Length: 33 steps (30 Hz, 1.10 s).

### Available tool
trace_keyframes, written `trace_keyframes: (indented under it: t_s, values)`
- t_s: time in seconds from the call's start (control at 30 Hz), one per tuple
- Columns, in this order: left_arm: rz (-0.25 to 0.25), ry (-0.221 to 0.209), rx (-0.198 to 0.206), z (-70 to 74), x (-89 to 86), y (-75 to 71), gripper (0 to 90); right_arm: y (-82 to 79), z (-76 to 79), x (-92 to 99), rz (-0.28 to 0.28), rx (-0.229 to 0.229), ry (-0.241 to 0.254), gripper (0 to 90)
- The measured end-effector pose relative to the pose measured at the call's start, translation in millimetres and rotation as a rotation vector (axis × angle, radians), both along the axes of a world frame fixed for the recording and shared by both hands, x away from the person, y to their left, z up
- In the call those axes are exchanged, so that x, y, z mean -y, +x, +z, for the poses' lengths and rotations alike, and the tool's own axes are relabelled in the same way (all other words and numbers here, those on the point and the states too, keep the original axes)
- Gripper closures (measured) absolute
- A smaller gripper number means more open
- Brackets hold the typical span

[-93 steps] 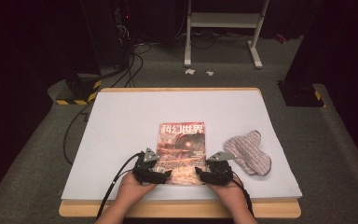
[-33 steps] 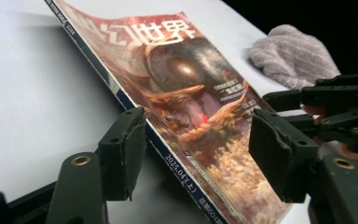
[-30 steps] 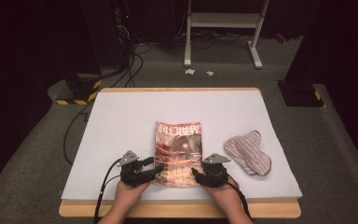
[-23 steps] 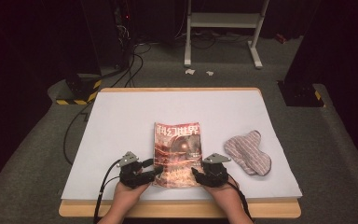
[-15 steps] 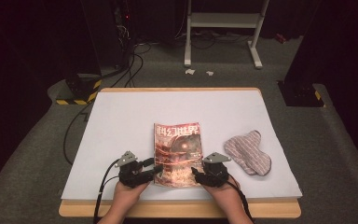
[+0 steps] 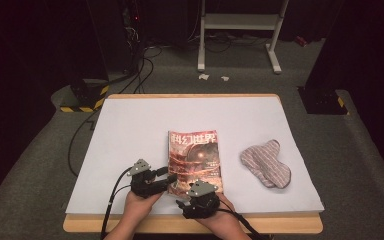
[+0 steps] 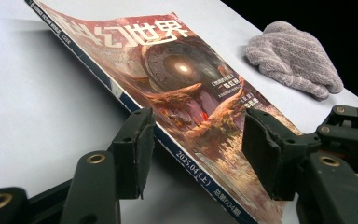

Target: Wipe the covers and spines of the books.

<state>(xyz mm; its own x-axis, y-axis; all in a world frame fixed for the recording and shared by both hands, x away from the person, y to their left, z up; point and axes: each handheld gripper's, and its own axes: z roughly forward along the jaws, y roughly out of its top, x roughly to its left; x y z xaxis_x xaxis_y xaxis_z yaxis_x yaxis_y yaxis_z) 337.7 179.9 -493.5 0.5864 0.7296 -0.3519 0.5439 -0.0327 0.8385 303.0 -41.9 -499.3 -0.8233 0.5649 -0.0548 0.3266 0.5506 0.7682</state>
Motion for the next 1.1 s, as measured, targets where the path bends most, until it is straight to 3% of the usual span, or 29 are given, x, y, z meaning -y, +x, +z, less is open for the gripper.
trace_keyframes:
  t_s: [0.17, 0.3, 0.47, 0.67, 0.77, 0.93, 1.03, 1.1]
  values:
    - [-0.003, 0.011, 0.001, 0.9, 3.0, 1.9, 43.6, 3.2, -7.6, -4.4, -0.068, 0.035, -0.057, 38.0]
    - [-0.001, 0.015, 0.001, 0.6, 0.4, 2.1, 44.2, 4.8, -6.8, -0.4, -0.067, 0.006, -0.007, 44.9]
    - [0.031, 0.013, -0.016, 4.7, -8.5, -3.3, 38.2, 4.7, -7.3, -0.9, -0.079, 0.0, 0.009, 47.1]
    - [0.001, 0.012, -0.042, 4.5, -3.9, -9.9, 34.2, 10.1, -7.5, -1.9, -0.1, -0.028, 0.045, 47.6]
    - [-0.028, 0.042, -0.061, -1.0, 3.0, -8.4, 35.9, 13.6, -7.1, -2.2, -0.11, -0.048, 0.063, 47.7]
    - [-0.036, 0.059, -0.076, -7.0, 9.4, -5.9, 44.4, 13.8, -6.3, -3.4, -0.091, -0.037, 0.038, 46.0]
    - [-0.025, 0.07, -0.08, -8.3, 8.0, -5.0, 47.3, 18.8, 0.6, 7.6, -0.041, -0.127, 0.047, 39.9]
    - [-0.026, 0.073, -0.077, -8.3, 7.8, -4.9, 47.9, 20.7, 5.7, 22.4, -0.029, -0.14, 0.056, 40.2]
